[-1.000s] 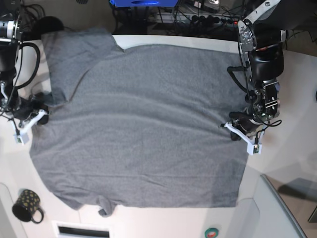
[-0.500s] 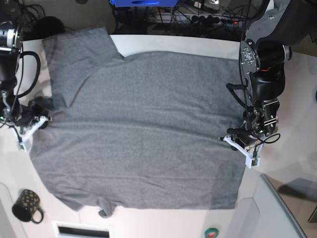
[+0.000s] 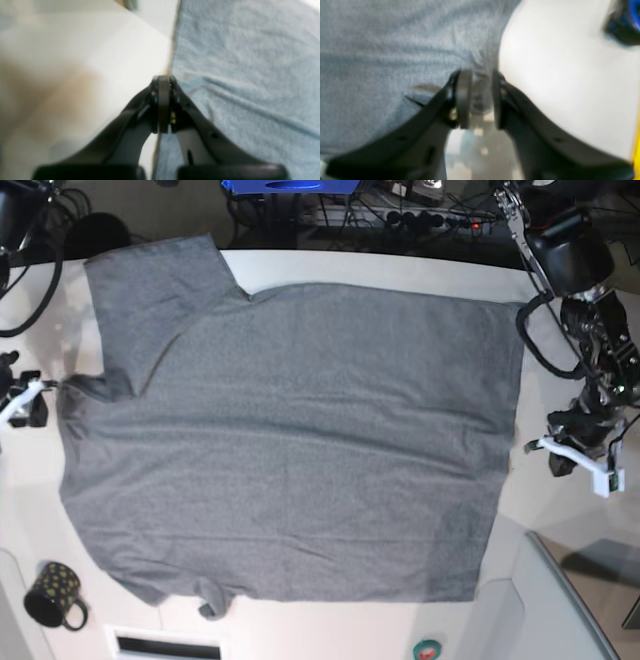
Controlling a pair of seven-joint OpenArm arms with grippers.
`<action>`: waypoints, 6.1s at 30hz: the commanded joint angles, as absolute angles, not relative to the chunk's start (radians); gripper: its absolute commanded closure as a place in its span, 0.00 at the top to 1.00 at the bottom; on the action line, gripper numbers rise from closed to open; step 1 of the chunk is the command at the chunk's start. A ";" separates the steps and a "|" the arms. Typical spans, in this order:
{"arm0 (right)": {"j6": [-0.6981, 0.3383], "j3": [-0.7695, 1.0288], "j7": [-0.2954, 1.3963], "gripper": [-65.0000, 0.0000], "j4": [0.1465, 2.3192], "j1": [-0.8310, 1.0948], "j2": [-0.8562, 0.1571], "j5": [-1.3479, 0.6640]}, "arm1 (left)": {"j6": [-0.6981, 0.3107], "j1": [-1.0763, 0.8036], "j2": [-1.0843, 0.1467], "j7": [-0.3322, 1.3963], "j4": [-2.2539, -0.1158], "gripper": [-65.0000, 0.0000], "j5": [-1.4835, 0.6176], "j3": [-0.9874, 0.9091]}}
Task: Layout the t-shirt on the table in an organized manner, then fold the t-shirt properly
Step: 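Move the left gripper down the shirt's side edge, smoothing it, then return both grippers to the shirt's collar-side corners and grasp them, then hold the collar-side corners with both grippers and tug them apart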
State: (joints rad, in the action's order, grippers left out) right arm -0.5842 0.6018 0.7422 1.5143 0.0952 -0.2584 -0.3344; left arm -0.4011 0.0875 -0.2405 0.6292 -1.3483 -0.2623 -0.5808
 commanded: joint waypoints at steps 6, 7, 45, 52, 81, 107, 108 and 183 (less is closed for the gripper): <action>-0.698 0.730 0.792 0.73 1.610 0.265 -0.202 -0.341 | -0.412 -0.182 -0.272 0.628 -1.471 0.54 -0.395 -0.639; -0.698 0.739 0.817 0.79 1.609 0.274 -0.188 -0.341 | -0.412 -0.219 -0.272 0.628 -1.478 0.65 -0.417 -0.651; -0.698 0.611 0.874 0.71 1.388 0.381 -0.044 -0.341 | -0.414 -0.441 -0.265 0.492 -1.442 0.82 -0.522 -0.694; -0.698 0.611 0.874 0.42 1.388 0.375 -0.045 -0.341 | -0.414 -0.441 -0.265 0.489 -1.417 0.82 -0.524 -0.694; -0.698 0.613 0.874 0.01 1.388 0.364 -0.047 -0.340 | -0.414 -0.338 -0.217 0.486 -1.236 0.76 -0.518 -0.527; -0.698 0.682 0.872 0.72 1.395 0.292 -0.096 -0.335 | -0.414 -0.335 -0.220 0.486 -1.231 0.00 -0.519 -0.495; -0.698 0.682 0.872 0.72 1.386 0.291 -0.096 -0.335 | -0.414 -0.335 -0.220 0.486 -1.231 0.00 -0.519 -0.495; -0.698 0.559 0.972 0.01 1.767 0.429 -0.061 -0.335 | -0.409 -0.424 -0.205 0.496 -1.498 0.00 -0.527 -0.496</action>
State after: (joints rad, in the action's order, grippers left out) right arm -0.6968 0.5560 0.9829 1.7531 0.4309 -0.0494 -0.3286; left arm -0.4007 -0.4248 -0.1986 0.5156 -1.4822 -0.5137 -0.4904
